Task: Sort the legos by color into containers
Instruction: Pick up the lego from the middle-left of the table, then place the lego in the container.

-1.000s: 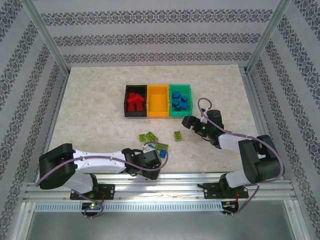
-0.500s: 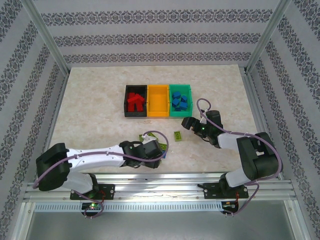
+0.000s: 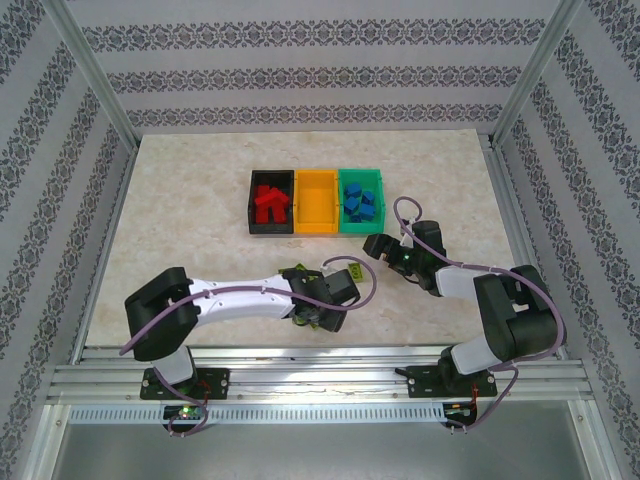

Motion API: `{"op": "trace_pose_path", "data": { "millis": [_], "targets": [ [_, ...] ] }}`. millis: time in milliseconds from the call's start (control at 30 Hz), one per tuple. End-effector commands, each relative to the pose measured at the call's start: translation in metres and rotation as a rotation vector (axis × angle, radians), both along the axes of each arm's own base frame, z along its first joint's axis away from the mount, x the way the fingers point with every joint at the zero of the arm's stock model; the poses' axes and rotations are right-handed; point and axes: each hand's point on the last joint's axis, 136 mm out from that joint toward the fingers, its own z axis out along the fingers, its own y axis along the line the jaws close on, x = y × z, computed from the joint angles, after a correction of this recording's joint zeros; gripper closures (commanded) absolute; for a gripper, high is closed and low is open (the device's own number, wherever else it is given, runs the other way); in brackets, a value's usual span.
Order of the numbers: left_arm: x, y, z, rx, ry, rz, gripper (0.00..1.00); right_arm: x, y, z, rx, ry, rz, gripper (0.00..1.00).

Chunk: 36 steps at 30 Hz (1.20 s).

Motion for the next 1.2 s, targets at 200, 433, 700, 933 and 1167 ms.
{"op": "trace_pose_path", "data": {
  "millis": [200, 433, 700, 933, 1167],
  "targets": [
    [0.013, -0.001, -0.022, 0.034, 0.047, 0.005, 0.39, 0.007, 0.003, 0.015, 0.004, -0.045, 0.009, 0.16],
    [0.018, -0.002, -0.035, 0.074, 0.074, -0.001, 0.48, 0.007, 0.003, 0.015, 0.006, -0.045, 0.009, 0.16],
    [0.021, -0.001, -0.026, 0.078, 0.062, -0.002, 0.69, 0.008, 0.001, 0.016, 0.006, -0.046, 0.004, 0.16],
    [0.039, -0.011, 0.022, 0.013, -0.02, -0.015, 0.74, 0.009, -0.003, 0.016, 0.014, -0.043, -0.012, 0.16],
    [0.098, -0.022, 0.06, -0.166, -0.065, 0.036, 0.74, 0.016, -0.025, 0.006, 0.057, -0.021, -0.097, 0.16]
  ]
}}
